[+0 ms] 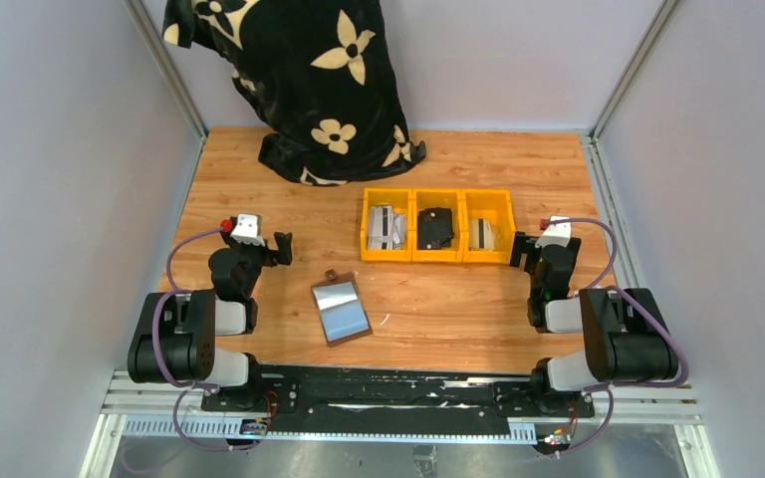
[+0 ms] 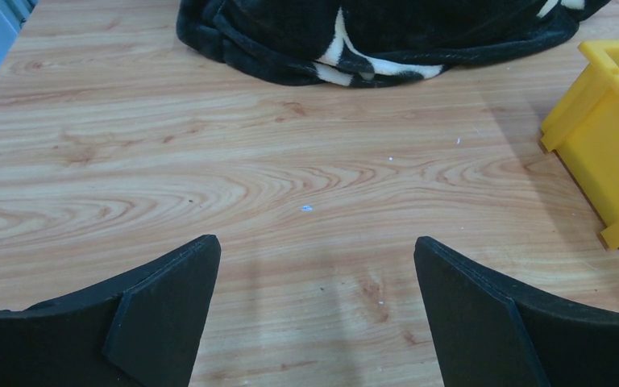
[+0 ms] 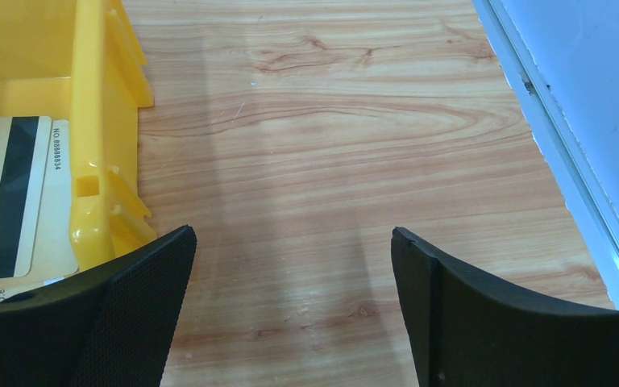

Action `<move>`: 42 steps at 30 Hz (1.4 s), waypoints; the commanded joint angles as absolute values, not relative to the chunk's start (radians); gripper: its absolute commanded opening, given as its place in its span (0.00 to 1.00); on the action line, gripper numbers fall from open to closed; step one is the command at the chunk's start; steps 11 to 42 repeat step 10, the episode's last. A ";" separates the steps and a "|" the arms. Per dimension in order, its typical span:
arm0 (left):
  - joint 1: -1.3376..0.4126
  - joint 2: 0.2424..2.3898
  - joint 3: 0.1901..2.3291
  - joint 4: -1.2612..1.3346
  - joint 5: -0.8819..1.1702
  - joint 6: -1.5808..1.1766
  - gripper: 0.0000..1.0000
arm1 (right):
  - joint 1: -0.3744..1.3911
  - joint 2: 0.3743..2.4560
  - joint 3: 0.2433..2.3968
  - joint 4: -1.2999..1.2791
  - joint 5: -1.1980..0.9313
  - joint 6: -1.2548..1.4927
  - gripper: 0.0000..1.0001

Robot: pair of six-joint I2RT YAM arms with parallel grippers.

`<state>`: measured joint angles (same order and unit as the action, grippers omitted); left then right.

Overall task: Take the credit cards out of the card holder
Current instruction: Reset both arms

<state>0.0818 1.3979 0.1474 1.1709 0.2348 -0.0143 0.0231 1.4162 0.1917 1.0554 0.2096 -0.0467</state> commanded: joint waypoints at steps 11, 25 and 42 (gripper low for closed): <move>0.034 1.376 0.186 1.101 0.189 0.060 1.00 | 0.021 1.410 0.199 1.085 0.201 -0.058 0.94; 0.034 1.376 0.186 1.101 0.189 0.060 1.00 | 0.021 1.410 0.199 1.085 0.201 -0.058 0.94; 0.034 1.376 0.186 1.101 0.189 0.060 1.00 | 0.021 1.410 0.199 1.085 0.201 -0.058 0.94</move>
